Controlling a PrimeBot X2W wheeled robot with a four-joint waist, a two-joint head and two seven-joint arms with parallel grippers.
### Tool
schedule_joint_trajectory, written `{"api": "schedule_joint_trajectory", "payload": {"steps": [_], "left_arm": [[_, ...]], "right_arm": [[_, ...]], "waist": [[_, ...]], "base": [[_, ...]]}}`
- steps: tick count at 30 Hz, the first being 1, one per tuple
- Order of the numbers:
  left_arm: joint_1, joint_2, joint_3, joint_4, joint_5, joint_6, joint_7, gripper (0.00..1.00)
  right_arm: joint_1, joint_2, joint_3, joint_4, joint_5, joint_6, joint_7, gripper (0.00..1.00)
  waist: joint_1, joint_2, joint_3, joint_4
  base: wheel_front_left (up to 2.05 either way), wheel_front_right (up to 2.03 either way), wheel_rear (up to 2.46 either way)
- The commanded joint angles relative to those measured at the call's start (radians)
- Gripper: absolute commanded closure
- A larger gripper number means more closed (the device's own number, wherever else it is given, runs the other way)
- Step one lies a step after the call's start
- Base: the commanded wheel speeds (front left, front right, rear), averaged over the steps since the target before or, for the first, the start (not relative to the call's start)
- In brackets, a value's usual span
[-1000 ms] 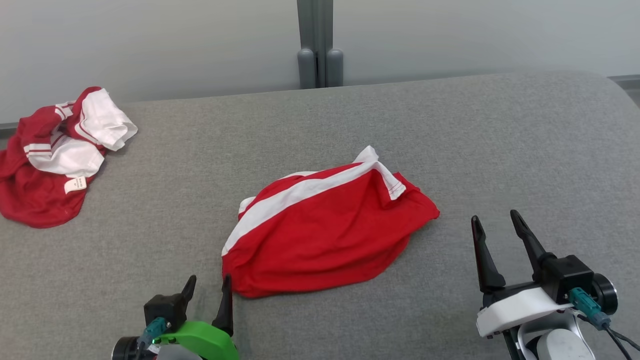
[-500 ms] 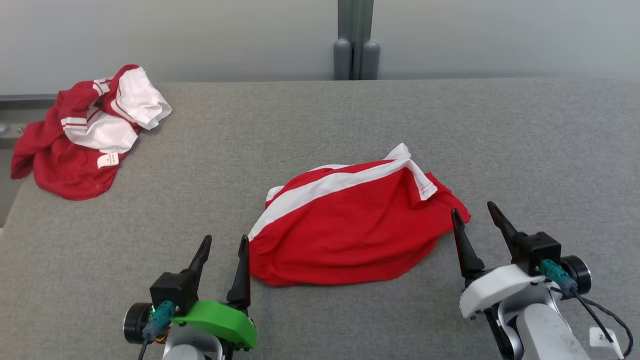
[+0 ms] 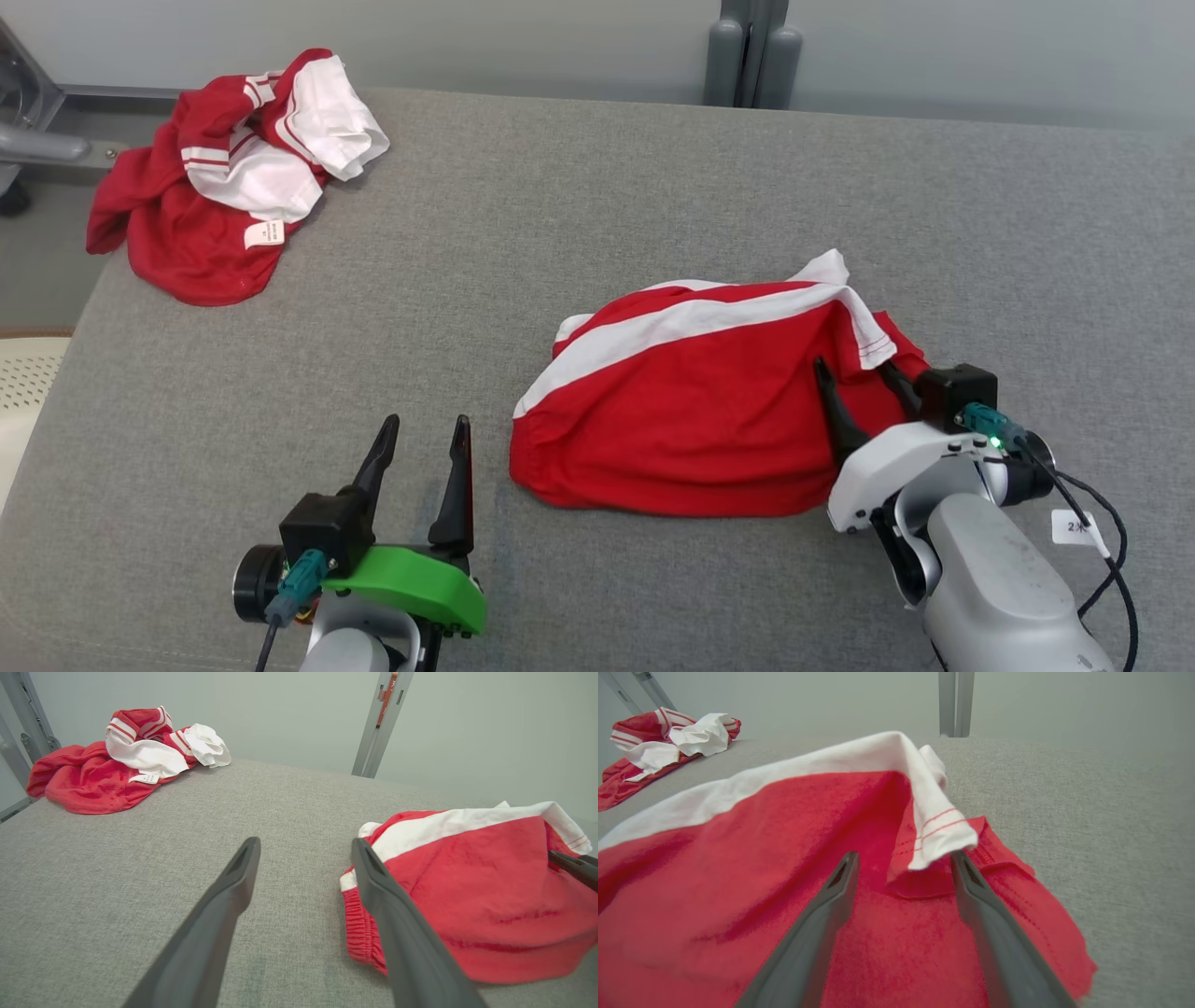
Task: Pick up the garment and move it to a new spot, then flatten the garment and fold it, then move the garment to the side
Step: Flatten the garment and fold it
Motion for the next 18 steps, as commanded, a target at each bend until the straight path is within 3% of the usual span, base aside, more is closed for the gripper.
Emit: {"api": "schedule_joint_trajectory", "payload": {"steps": [1,2,3,12,18], "left_arm": [[-0.013,-0.001,0.002,-0.005,0.002,0.002,-0.001,0.00],[-0.013,-0.001,0.003,-0.006,0.003,0.004,-0.001,0.00],[-0.013,-0.001,0.004,-0.008,0.003,0.005,-0.001,0.00],[0.009,-0.001,0.021,-0.016,-0.001,0.009,-0.001,0.00],[0.018,0.000,0.041,-0.021,0.007,0.015,-0.001,0.00]], "right_arm": [[-0.022,-0.004,0.008,0.014,0.013,0.000,-0.003,0.65],[-0.032,-0.004,0.009,0.016,0.016,0.000,-0.003,0.75],[-0.041,-0.005,0.007,0.012,0.010,0.000,-0.003,1.00],[0.051,-0.004,0.033,-0.168,0.031,0.000,-0.003,1.00],[0.169,-0.011,0.018,-0.295,-0.046,0.000,0.035,1.00]], "waist": [[0.0000,0.0000,0.010,0.007],[0.0000,0.0000,0.012,0.006],[0.0000,0.0000,0.014,0.004],[0.0000,0.0000,0.000,-0.061],[0.0000,0.0000,-0.016,-0.123]], "base": [[0.00,0.00,0.00],[0.00,0.00,0.00],[0.00,0.00,0.00],[0.00,0.00,0.00],[0.00,0.00,0.00]]}}
